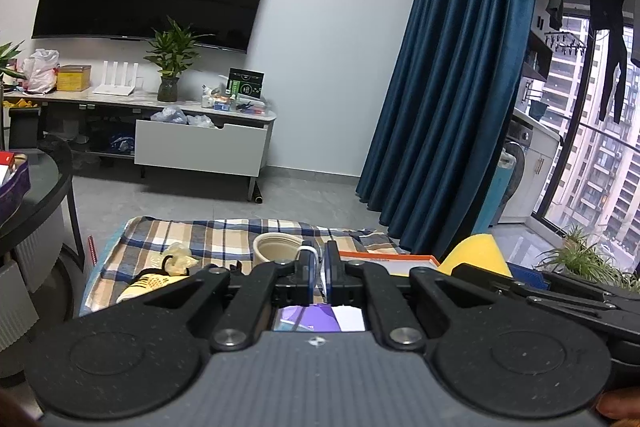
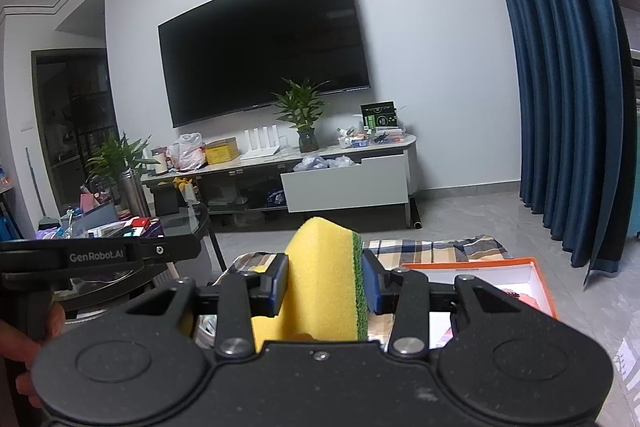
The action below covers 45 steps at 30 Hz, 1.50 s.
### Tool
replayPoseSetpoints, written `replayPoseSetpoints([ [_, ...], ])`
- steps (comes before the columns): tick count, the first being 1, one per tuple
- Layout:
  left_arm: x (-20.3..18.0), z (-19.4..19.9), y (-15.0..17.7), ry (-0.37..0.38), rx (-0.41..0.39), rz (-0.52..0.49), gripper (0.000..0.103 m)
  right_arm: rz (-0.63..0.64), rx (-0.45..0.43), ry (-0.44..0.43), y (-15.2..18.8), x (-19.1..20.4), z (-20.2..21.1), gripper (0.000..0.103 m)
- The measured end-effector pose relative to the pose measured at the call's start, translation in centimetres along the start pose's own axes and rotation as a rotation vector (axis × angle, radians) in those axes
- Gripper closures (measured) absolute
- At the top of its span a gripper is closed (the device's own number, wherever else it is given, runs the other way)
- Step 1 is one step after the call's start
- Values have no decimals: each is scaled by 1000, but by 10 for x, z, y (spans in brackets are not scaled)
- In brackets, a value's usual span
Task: Organize soft objects
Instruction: 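Carry the held sponge with the right gripper over the orange-rimmed box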
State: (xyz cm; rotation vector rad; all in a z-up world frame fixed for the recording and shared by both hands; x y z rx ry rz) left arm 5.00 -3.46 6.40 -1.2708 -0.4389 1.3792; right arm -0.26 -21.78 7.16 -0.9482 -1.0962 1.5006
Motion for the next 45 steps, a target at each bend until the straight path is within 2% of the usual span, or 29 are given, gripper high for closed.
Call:
replayPoseSetpoints([
  [45,-68,-47,23,122,80,-112,95,-90,5,160,17,-79,26,55],
])
Point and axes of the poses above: each gripper's, at about its wrist camera, not at the fingertips, and z roughly against the way its jaws point, x to its left, y to its underside, the point moved 3 cm from there along -z, roughly the way its jaws point, and after that the axes turned 14 degrees about z, right-handed, at the moved point
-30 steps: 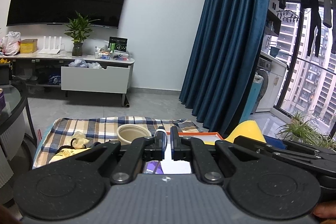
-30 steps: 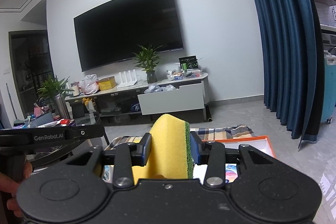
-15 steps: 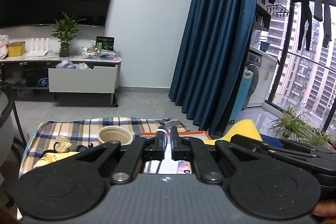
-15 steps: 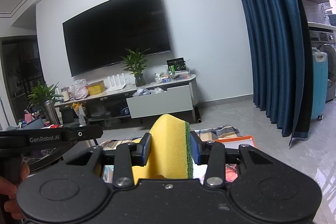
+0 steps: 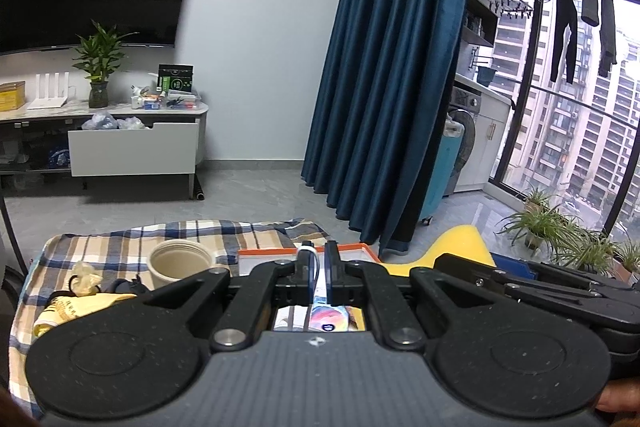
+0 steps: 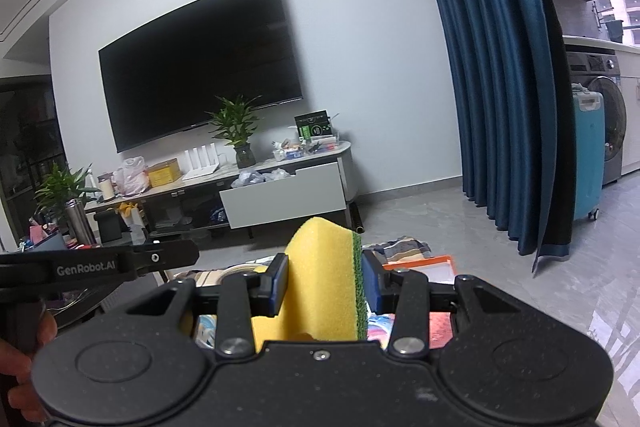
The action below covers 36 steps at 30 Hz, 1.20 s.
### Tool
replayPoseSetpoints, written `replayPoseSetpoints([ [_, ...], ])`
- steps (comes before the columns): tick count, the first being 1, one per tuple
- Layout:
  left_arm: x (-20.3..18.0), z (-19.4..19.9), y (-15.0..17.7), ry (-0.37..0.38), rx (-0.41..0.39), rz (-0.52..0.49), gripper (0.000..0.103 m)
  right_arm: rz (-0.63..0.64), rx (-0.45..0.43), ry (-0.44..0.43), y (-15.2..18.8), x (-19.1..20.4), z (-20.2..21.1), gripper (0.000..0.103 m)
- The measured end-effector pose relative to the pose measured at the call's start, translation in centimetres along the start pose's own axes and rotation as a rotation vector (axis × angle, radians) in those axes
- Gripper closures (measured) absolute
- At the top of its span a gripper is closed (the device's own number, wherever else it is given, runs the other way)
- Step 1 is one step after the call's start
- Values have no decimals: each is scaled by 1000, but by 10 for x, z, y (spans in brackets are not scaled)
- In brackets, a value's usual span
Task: Organize soft objects
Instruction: 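Carry the held sponge with the right gripper over the orange-rimmed box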
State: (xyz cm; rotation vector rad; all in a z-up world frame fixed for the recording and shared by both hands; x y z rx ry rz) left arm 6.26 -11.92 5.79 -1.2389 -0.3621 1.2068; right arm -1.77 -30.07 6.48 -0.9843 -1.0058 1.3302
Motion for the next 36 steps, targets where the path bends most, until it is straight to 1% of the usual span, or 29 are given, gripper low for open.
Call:
replayPoseSetpoints([
  [24,-20,-35,7,60,64,-22,95,-32,35,85,15,-44,-7,55],
  [36,-22,-67,1,78,114,-18,95,-37,80,105,28,-64,-31,55],
])
Point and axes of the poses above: each gripper's, at about its wrist camera, not at the fingertips, and z roughly against the way its jaws point, x to its left, y to its underside, the point moved 3 cm from there along -z, roughly the way its jaws point, and after that the axes turned 14 degrees about z, right-handed, at the moved point
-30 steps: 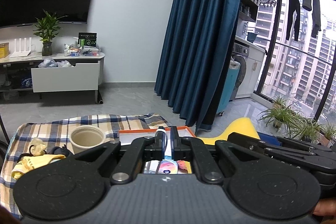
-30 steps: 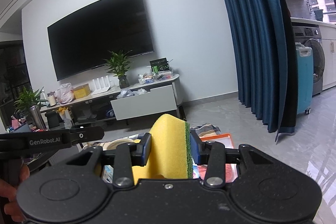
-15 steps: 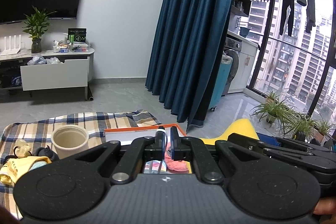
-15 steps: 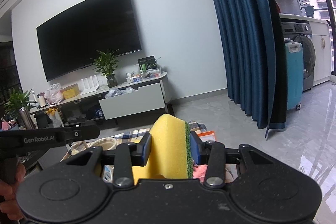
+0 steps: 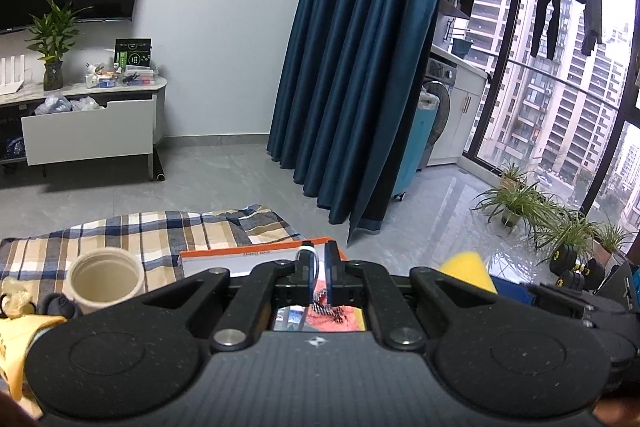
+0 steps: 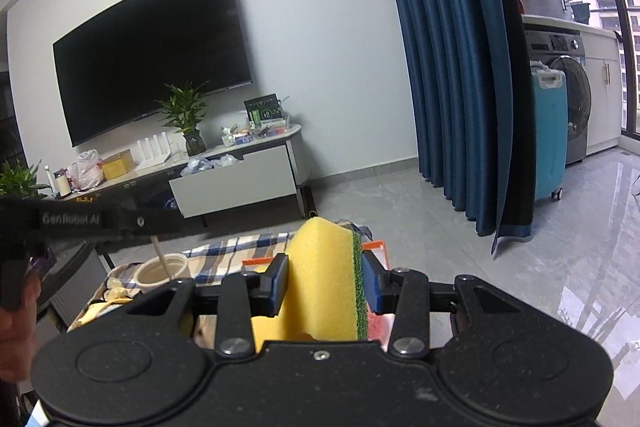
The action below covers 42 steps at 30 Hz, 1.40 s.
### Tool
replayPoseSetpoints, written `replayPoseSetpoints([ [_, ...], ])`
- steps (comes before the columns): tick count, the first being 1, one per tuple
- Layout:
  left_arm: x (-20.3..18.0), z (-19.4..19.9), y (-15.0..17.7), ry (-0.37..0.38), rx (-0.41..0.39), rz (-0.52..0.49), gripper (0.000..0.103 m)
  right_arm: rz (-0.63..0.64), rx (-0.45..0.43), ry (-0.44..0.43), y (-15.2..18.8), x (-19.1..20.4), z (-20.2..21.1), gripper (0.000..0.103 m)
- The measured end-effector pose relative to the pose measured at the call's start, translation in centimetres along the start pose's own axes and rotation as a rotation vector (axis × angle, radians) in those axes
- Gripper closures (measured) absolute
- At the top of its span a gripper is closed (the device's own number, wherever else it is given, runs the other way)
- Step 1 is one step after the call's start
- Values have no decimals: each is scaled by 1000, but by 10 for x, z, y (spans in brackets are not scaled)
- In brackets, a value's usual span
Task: Organize soft objects
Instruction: 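Carry the held sponge with the right gripper over the orange-rimmed box, then open the right gripper to drop the sponge into the box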
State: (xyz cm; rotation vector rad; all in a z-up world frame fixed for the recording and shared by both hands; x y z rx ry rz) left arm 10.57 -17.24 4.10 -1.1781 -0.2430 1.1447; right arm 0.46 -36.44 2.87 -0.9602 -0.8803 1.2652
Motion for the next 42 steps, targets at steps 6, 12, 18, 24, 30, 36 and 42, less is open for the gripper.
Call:
replayPoseSetpoints([
  [6,2,-20,-8,0,21,-11,95,-6,36,0,11,-4,-17,55],
  [12,0,-42,-13,-17,34,-35,95,-14,76,-3,20,-9,-37,55],
  [18,-1,-59,-17,-20,23,-36,66,3,154,-15,29,-5,-55,49],
  [24,8,-63,-5,-64,72,-25,27,32,200,-17,41,1,-52,29],
  [30,15,-38,0,-52,74,34,17,34,202,-44,44,10,-38,26],
  [36,15,-16,22,-92,102,36,14,59,229,-62,49,22,-29,26],
  [42,16,4,43,-138,120,67,9,75,241,-74,51,30,-17,25],
])
Point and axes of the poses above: each gripper's, at about its wrist camera, not at the fingertips, and z roughly against the way its jaws point, x to its left, y to its underside, the point moved 3 cm from there along -z, roughly the way its jaws point, and after that the axes turned 14 degrees about z, right-handed, at the moved point
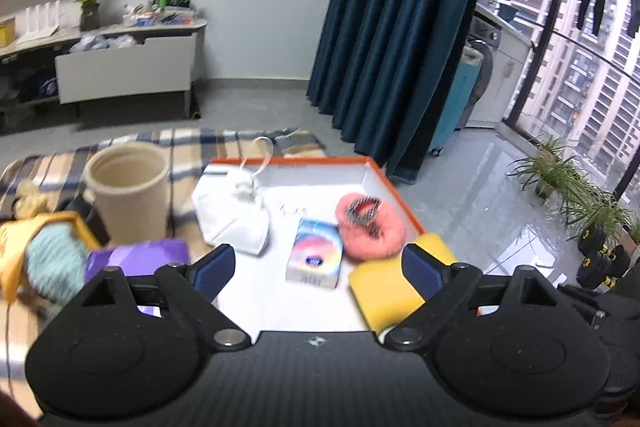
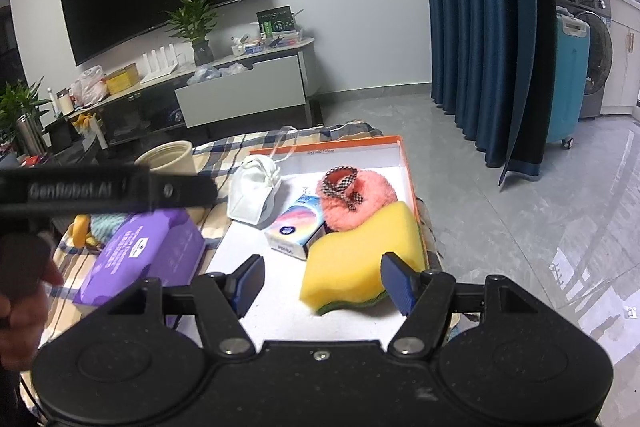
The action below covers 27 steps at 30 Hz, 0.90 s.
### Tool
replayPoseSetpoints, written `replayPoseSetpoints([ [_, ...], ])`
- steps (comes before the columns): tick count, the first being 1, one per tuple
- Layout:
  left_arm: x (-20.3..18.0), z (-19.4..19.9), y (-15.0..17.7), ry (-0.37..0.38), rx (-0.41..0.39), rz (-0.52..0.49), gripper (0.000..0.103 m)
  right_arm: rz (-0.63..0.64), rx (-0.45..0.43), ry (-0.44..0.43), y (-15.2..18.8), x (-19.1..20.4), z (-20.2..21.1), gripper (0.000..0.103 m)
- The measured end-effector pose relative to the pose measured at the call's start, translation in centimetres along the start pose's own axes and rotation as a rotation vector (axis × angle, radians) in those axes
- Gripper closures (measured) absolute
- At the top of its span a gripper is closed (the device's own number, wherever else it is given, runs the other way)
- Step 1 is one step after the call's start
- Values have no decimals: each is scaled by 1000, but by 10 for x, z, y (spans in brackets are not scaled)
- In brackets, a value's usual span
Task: Organize soft objects
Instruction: 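Open the right gripper to drop the sponge into the box, then move both grippers back over the cloth toward the yellow items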
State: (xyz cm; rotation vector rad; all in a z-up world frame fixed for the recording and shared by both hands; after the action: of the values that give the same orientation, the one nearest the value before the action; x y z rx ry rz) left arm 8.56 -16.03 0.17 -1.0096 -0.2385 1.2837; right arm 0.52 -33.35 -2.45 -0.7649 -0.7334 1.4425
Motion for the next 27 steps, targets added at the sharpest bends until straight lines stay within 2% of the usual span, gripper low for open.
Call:
replayPoseSetpoints([
  [10,18,28,16,-105,-19,29,7,42,-9,-22,-3,31,16,24],
  [17,34,47,21,-122,-45,47,7,61,-19,-34,-10,52,21,24],
  [27,60,66,22,-148,-81,80,6,125,-33,-103,-22,95,16,24],
])
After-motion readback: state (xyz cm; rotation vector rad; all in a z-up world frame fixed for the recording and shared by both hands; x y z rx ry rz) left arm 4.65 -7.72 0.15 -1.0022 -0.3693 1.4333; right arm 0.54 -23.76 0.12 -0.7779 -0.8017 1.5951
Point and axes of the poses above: each gripper's, at about its wrist camera, not at the fingertips, and z roughly against the way its jaws point, x to its left, y to its underside, the point moved 3 cm from there along -z, roughly the way its jaws point, and after that the axes turned 14 degrees about z, right-handed, at the moved point
